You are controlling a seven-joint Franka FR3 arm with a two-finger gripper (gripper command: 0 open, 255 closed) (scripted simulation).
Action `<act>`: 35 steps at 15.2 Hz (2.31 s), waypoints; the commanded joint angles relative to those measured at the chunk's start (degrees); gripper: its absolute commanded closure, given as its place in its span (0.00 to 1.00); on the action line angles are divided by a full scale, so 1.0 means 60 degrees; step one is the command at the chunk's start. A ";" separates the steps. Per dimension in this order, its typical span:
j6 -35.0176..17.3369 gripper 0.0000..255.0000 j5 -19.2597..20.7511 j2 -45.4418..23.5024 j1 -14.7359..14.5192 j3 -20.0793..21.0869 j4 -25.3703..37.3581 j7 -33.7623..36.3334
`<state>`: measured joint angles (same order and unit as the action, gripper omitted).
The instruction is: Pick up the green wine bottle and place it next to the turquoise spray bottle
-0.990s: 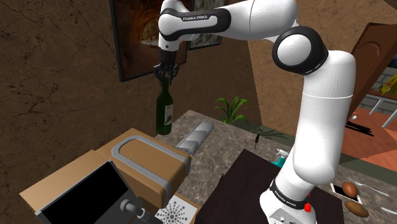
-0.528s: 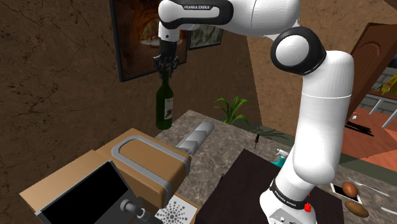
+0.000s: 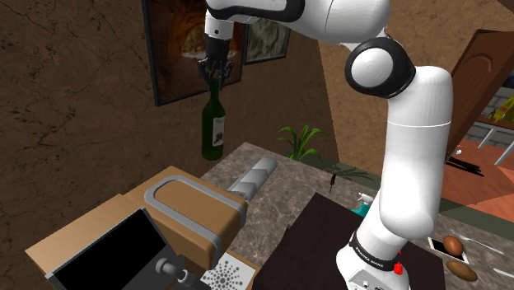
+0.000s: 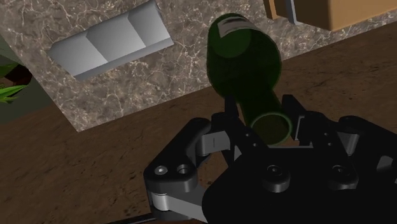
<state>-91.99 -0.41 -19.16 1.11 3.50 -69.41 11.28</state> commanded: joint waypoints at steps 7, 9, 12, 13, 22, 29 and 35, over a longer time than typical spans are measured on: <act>0.0153 1.00 -0.0105 0.1174 0.0249 -0.0084 -0.1026 -0.0306; -0.0133 1.00 -0.0173 0.2018 0.0398 -0.0167 -0.2160 -0.0535; -0.0422 1.00 -0.0244 0.3164 0.0595 -0.0323 -0.3605 -0.0895; -0.0488 1.00 -0.0259 0.3524 0.0655 -0.0382 -0.4035 -0.1018; -0.0595 1.00 -0.0155 0.6450 0.1149 -0.1063 -0.7106 -0.2167; -0.0208 1.00 0.0242 0.8454 0.1579 -0.1741 -0.8737 -0.3121; 0.0357 1.00 0.0797 0.9983 0.2022 -0.2430 -0.9683 -0.4018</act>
<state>-90.19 3.71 39.43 12.76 -10.22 -126.59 -11.72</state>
